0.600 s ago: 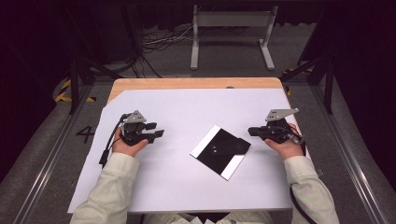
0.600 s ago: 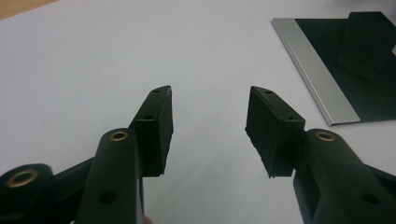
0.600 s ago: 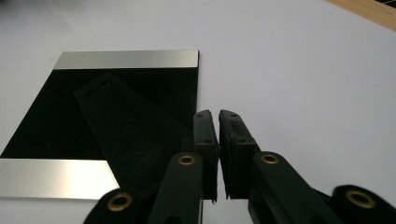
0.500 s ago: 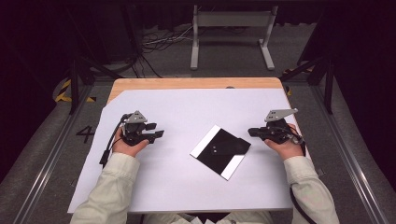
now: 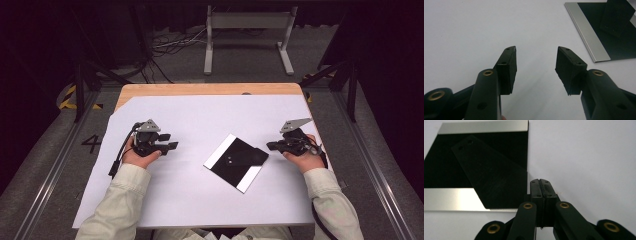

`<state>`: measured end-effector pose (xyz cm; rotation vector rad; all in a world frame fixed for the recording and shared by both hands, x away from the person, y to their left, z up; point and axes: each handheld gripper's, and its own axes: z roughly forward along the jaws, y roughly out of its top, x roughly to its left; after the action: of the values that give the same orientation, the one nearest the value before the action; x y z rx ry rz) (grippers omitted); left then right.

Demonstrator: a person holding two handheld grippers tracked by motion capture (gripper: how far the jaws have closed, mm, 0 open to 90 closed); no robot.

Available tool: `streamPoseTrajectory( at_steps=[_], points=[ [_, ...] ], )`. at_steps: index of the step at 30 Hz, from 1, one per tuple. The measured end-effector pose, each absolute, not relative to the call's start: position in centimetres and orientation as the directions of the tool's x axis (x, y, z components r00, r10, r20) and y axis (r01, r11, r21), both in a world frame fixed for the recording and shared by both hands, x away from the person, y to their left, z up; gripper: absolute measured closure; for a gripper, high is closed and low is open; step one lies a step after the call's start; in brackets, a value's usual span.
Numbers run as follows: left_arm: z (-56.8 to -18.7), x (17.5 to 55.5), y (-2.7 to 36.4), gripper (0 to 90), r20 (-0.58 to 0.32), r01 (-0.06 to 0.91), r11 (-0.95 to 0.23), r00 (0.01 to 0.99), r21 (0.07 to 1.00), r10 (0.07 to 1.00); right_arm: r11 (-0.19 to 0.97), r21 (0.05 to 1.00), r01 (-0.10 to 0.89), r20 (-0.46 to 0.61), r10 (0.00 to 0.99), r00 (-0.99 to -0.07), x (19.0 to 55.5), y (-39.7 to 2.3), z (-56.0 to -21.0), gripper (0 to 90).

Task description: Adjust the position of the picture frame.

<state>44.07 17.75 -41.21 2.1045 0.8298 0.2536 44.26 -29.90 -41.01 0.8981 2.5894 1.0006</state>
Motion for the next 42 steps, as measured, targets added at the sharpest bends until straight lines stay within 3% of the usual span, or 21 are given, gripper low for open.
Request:
streamPoseTrajectory(
  at_steps=[22,34,42],
  points=[
    [-41.2,43.9,17.3,51.3,-0.119,0.470,-0.448,0.779,0.761,0.615,0.635,0.591,0.497,0.013,0.609,-0.793,44.5,-29.1,-42.5,90.0],
    [-41.3,43.8,16.8,52.5,-0.133,0.467,-0.449,0.791,0.762,0.597,0.728,0.510,0.459,0.034,0.516,-0.856,42.6,-28.4,-41.9,90.0],
    [-41.3,43.7,16.1,60.8,-0.180,0.476,-0.466,0.818,0.746,0.546,0.783,0.474,0.402,0.059,0.427,-0.902,41.6,-27.7,-41.8,90.0]
  ],
)
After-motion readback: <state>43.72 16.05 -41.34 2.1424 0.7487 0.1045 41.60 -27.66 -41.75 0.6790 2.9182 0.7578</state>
